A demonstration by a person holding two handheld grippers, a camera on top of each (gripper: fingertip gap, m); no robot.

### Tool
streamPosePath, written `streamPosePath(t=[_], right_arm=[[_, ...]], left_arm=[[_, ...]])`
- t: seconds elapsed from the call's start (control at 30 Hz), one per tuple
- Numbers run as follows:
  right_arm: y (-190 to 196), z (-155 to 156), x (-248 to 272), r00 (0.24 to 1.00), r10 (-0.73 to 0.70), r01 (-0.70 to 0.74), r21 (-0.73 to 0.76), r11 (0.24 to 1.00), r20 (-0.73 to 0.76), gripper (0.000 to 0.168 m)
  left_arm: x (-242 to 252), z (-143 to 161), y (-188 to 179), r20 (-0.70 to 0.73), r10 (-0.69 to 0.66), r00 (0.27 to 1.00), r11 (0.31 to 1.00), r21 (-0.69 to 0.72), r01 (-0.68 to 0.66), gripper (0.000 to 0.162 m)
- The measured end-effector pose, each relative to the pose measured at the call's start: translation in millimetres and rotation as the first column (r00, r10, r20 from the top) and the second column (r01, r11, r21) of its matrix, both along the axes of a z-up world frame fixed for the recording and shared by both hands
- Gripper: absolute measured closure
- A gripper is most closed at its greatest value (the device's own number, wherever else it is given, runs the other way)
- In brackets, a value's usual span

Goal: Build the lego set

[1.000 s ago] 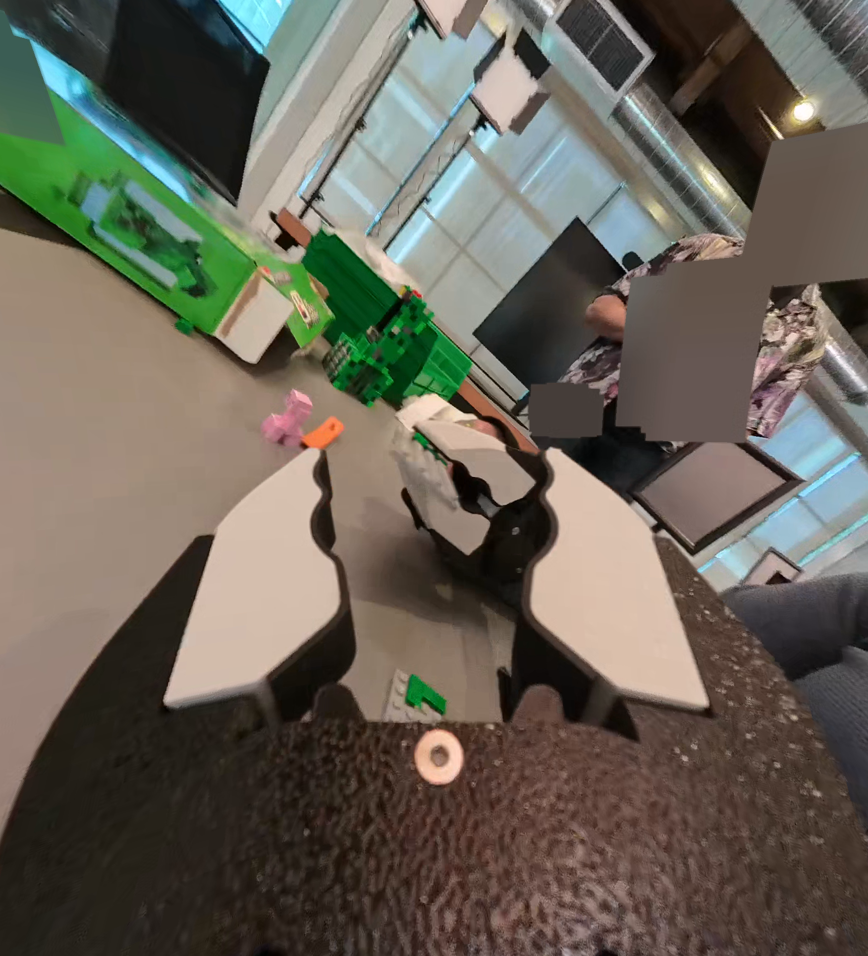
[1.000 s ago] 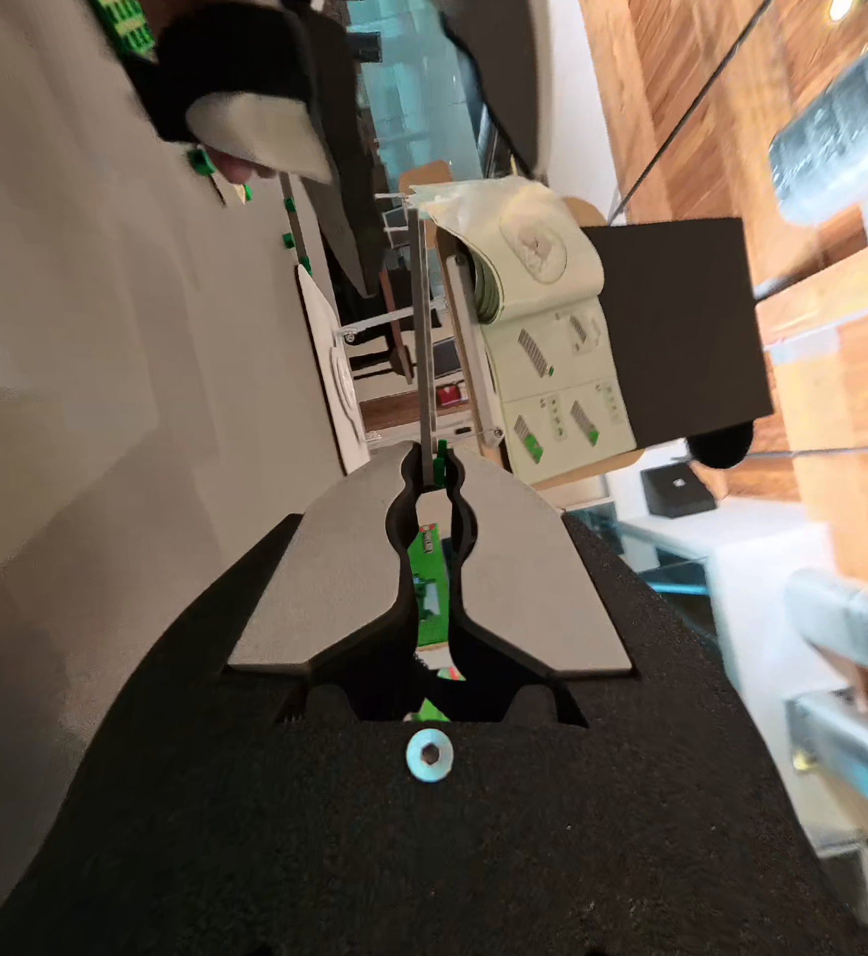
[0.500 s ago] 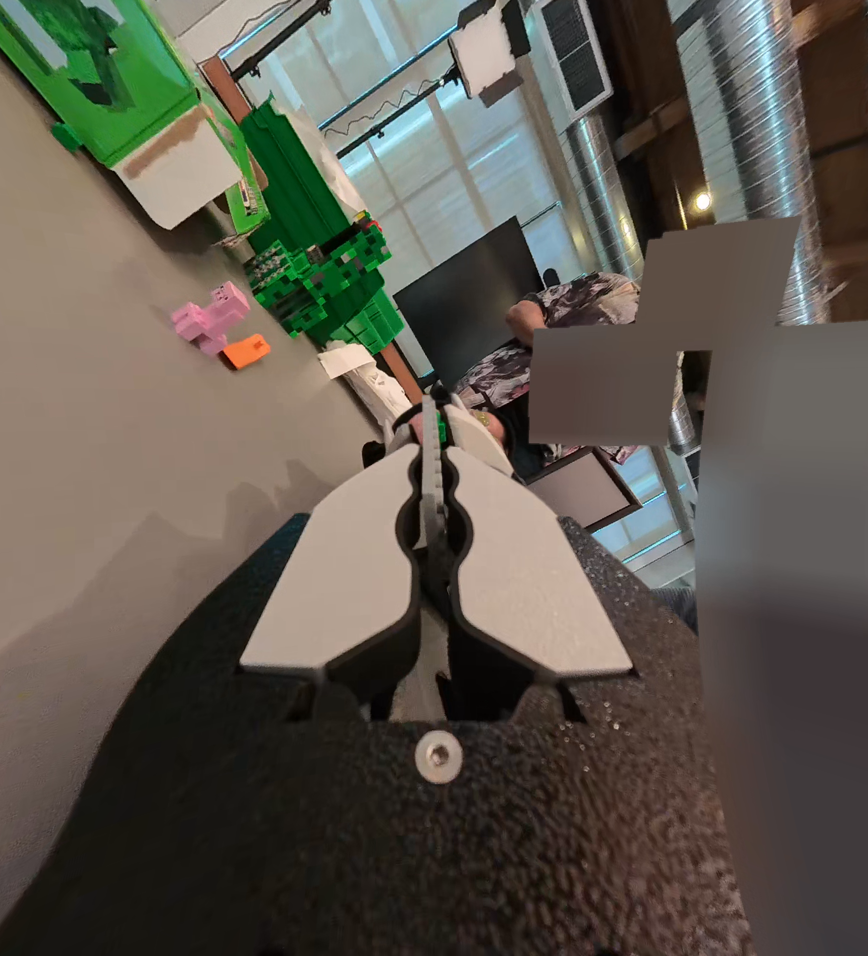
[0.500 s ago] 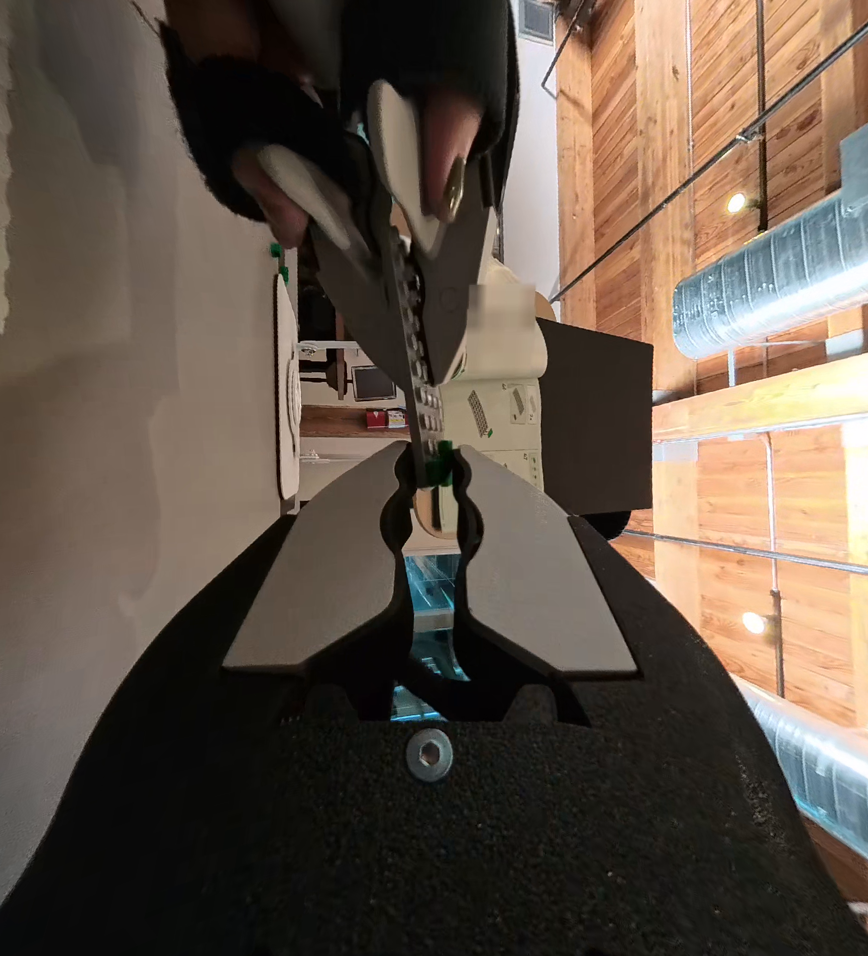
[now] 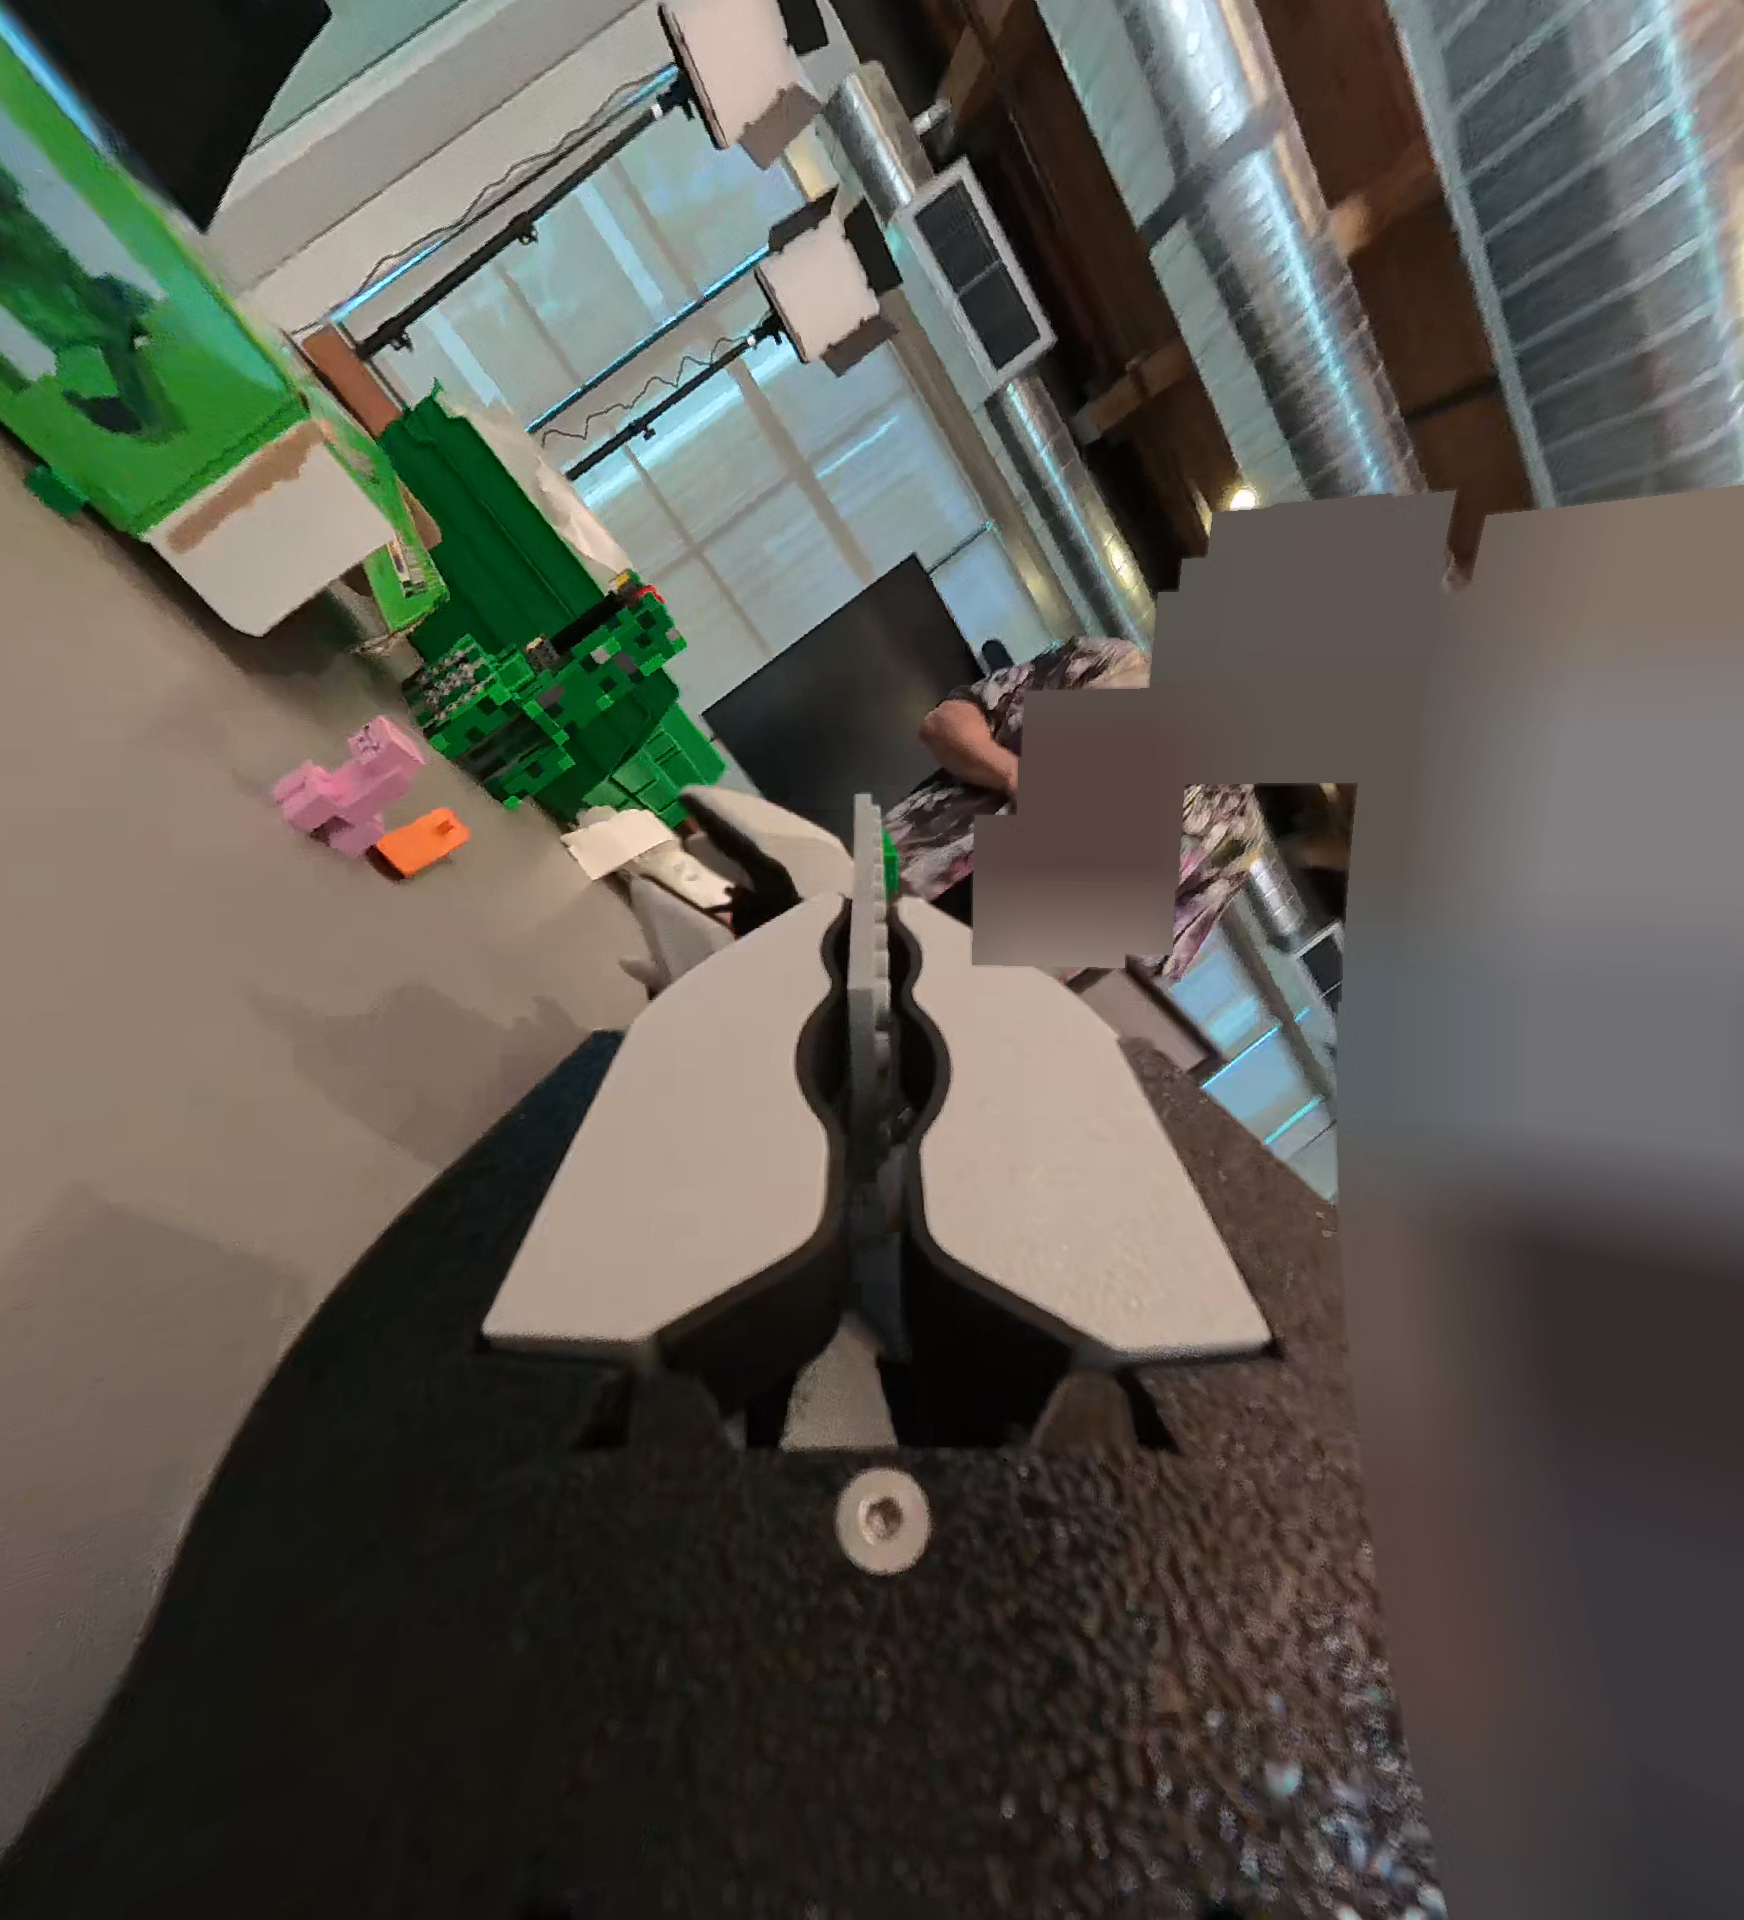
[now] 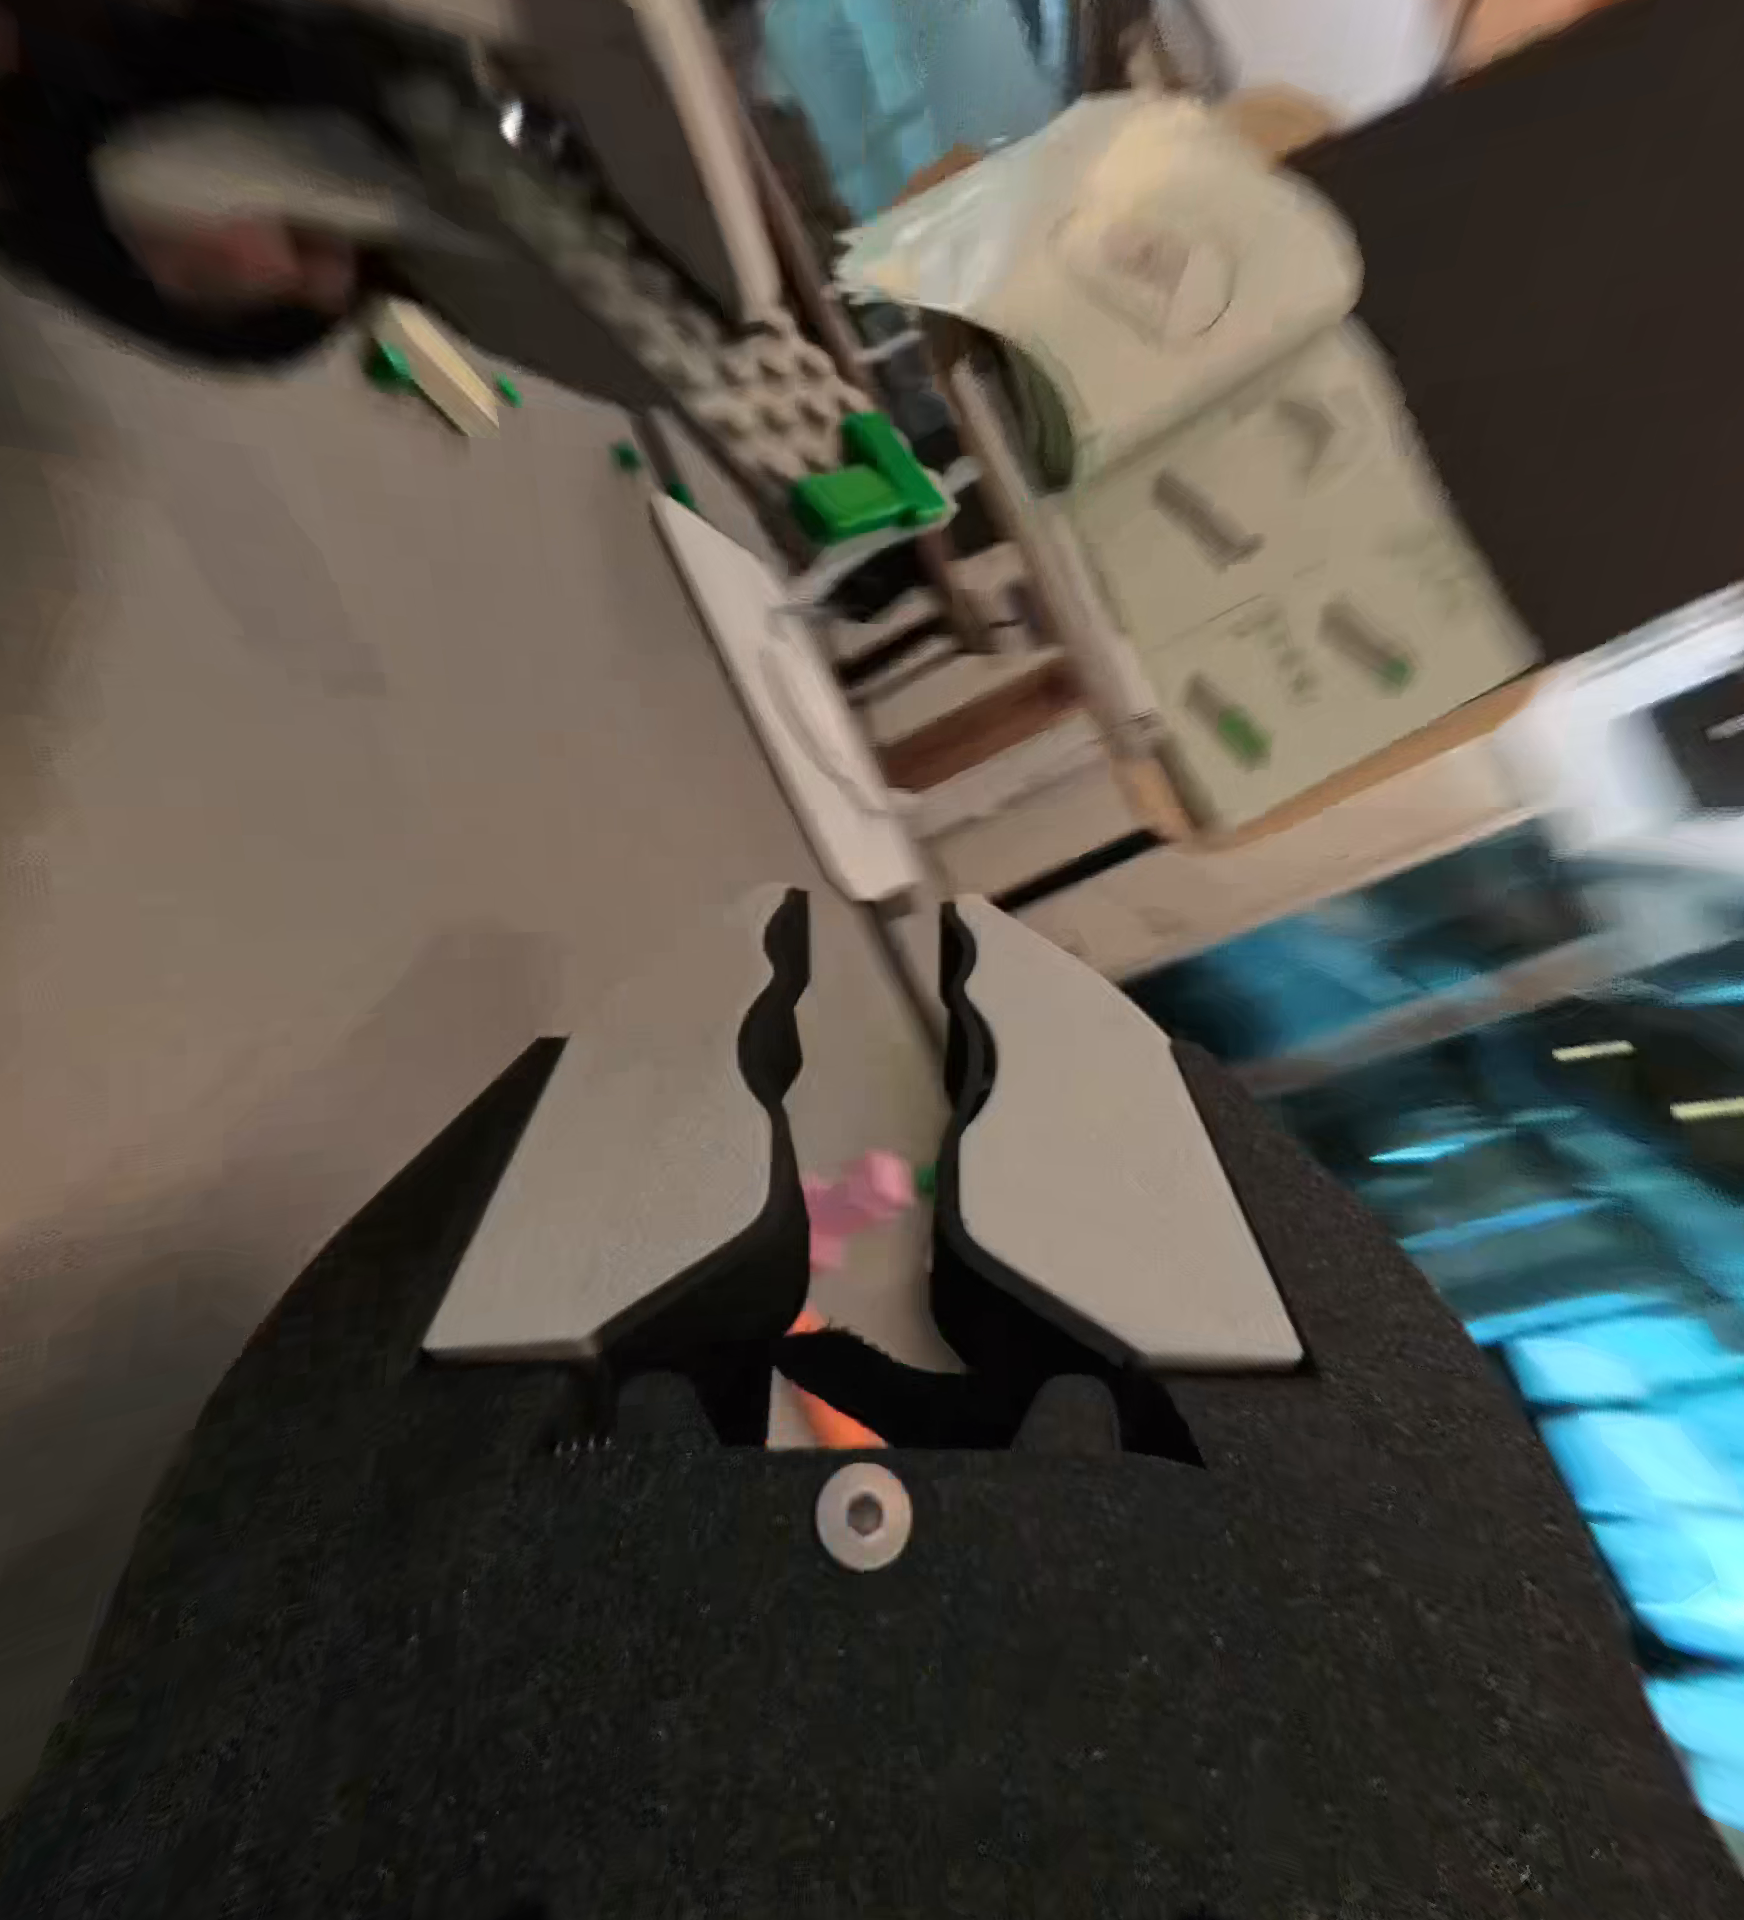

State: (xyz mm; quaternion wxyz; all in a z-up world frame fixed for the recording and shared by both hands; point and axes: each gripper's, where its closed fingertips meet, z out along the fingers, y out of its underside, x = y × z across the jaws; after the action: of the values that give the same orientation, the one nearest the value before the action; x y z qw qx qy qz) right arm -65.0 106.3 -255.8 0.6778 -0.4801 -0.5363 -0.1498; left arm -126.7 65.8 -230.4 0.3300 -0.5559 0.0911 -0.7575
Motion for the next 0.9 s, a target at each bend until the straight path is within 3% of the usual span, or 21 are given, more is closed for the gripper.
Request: streamPosePath(t=[0.03,0.13,0.23,0.3,0.47,0.6,0.9], right_arm=[[-3.9,-3.8,-2.7,0.993,0.058,-0.074,-0.164,0.984,-0.102,0.142],[-25.8,2.1,-10.2,0.873,0.162,-0.404,-0.497,0.768,-0.460,0.145],[-47.5,22.0,-8.5,0.656,0.141,-0.716,-0.552,0.428,-0.741,0.133],[-53.3,21.3,-9.1,0.620,0.110,-0.764,-0.566,0.310,-0.777,0.127],[-71.8,12.8,-23.4,0.671,0.198,-0.737,-0.613,0.284,-0.715,0.141],[-83.1,17.7,-27.0,0.635,0.225,-0.772,-0.592,0.232,-0.739,0.151],[-85.9,20.1,-29.6,0.610,0.238,-0.791,-0.561,0.245,-0.756,0.160]], left_arm=[[0.9,0.7,-1.9,-0.029,0.010,1.000,0.999,0.048,-0.008,0.158],[2.2,3.5,-9.0,-0.098,0.034,0.995,0.980,0.201,-0.013,0.157],[5.2,1.3,-15.9,-0.182,0.061,0.981,0.941,0.339,0.005,0.158],[11.2,-2.9,-23.7,-0.253,0.075,0.965,0.895,0.443,0.047,0.158],[20.7,-5.4,-37.4,-0.310,0.102,0.945,0.808,0.580,0.103,0.158],[22.9,-6.1,-40.9,-0.323,0.117,0.939,0.778,0.618,0.115,0.158],[25.3,-3.7,-45.6,-0.311,0.155,0.938,0.731,0.675,0.103,0.158]])
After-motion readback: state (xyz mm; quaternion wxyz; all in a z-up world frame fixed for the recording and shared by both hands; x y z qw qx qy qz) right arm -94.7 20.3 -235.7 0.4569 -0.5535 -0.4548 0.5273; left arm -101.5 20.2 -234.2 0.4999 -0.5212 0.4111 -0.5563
